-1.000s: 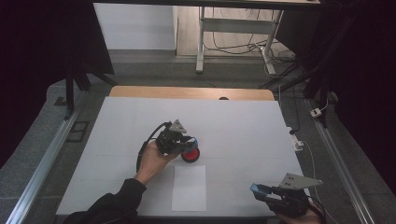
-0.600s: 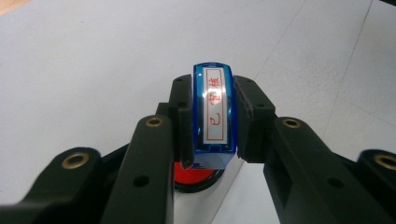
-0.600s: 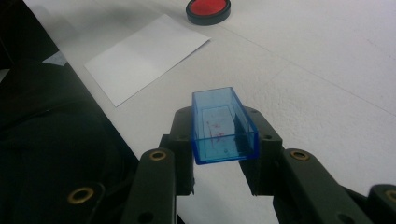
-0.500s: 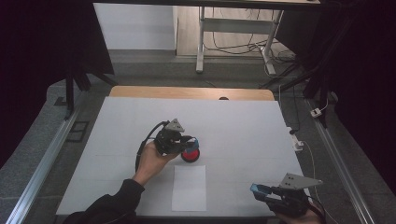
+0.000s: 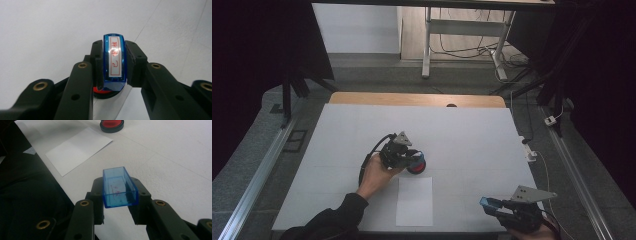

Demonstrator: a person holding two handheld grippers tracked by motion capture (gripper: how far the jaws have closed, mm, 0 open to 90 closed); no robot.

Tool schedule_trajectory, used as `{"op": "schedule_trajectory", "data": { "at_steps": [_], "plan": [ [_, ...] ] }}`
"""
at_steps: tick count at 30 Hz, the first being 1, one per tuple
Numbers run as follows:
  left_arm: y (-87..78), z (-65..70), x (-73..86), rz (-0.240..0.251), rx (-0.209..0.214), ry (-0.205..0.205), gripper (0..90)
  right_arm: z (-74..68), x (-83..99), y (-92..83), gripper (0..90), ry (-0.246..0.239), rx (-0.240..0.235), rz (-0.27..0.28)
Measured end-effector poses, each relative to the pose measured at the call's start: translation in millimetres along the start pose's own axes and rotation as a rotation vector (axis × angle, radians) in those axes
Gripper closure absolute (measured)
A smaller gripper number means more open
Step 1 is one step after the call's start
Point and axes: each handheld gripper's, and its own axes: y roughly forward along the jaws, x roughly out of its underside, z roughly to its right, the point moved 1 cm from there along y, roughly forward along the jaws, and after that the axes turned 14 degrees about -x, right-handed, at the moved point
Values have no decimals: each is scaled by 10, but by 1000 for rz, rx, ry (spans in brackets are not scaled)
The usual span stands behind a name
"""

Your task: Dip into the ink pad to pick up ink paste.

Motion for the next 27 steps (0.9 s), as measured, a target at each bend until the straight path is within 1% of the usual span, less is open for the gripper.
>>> {"op": "schedule_trajectory", "data": {
  "at_steps": [9,14,16,19,22,24,27],
  "plan": [
    [40,-24,20,3,4,-11,703,-3,0,3,689,-2,2,-5],
    [83,-22,41,-9,-3,-8,703,-3,-1,5,689,-3,2,-7],
    [88,-28,49,-2,2,-11,704,-5,-1,5,689,-3,2,-8],
    [88,-12,47,-4,-6,9,706,-4,-1,6,689,-3,2,-8],
    [86,17,31,-19,-19,24,708,-3,-2,8,689,-3,1,-12],
    [86,36,27,-22,-29,28,709,-5,-2,11,689,-1,2,-14],
    [78,53,26,-29,-38,46,710,-8,-4,15,689,-3,5,-17]
  ]
}}
